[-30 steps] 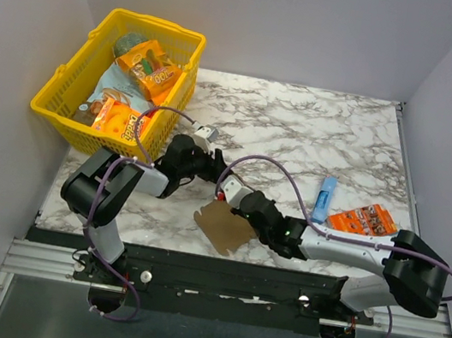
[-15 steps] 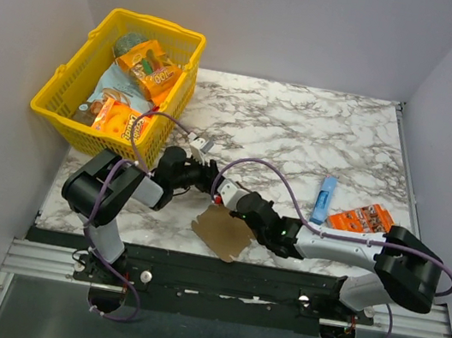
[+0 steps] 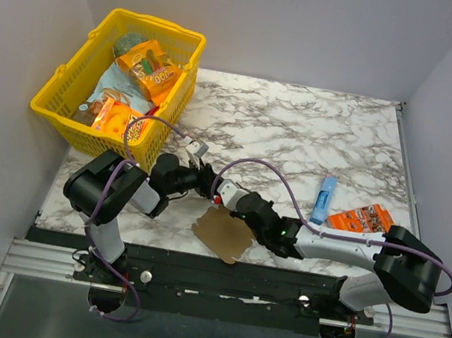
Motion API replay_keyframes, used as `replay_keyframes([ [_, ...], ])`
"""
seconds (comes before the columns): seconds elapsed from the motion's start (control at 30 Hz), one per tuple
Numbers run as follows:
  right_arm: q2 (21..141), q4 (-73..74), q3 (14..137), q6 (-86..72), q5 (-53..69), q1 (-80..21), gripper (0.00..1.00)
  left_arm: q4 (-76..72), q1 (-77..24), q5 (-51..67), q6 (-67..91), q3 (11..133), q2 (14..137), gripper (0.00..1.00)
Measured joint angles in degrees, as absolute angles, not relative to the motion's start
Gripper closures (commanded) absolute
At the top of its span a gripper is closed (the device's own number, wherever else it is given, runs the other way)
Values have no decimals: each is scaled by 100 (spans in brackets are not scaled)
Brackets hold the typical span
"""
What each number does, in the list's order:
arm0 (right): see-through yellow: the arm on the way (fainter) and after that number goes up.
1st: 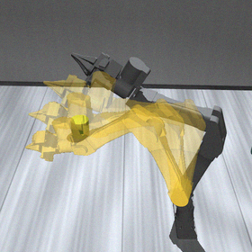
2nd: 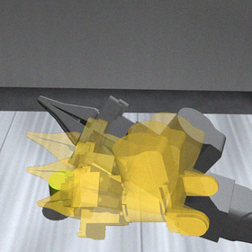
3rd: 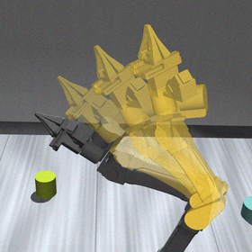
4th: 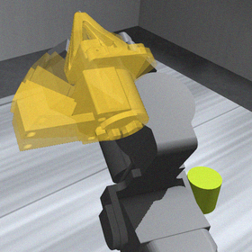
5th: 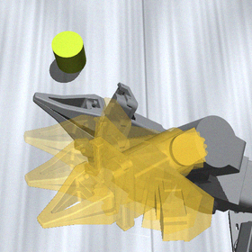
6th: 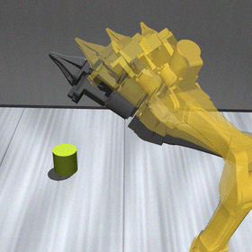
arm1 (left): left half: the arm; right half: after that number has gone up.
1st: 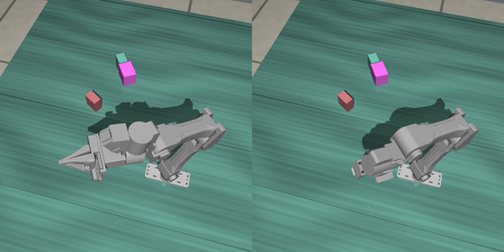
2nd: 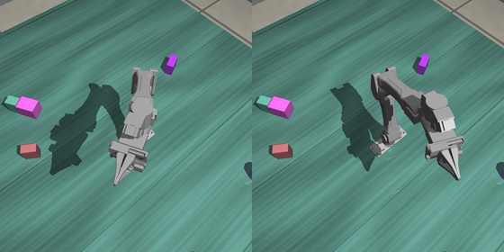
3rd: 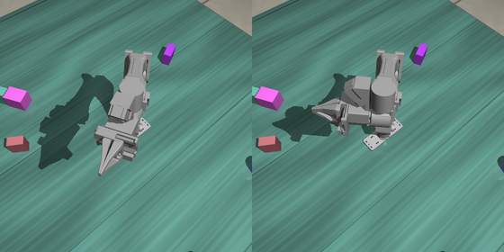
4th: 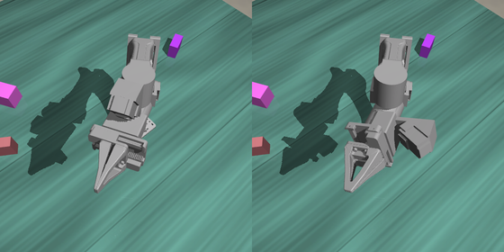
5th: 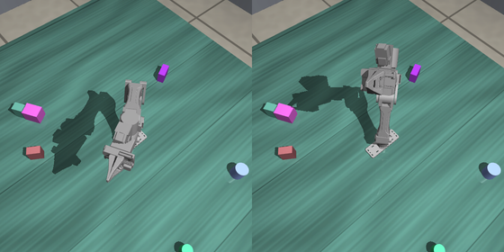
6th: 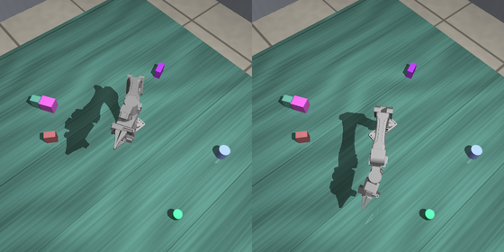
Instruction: Fold the paper box
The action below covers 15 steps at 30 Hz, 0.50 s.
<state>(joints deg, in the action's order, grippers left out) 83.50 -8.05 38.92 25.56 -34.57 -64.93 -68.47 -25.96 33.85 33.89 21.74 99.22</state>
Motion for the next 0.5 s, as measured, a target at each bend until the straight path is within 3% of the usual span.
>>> replay_keyframes([
  [0.5, 8350, -805, 3892, 2552, -3457, -6493, 99, -7000, -2626, 3465, 3280, 2167, 10022, 48],
])
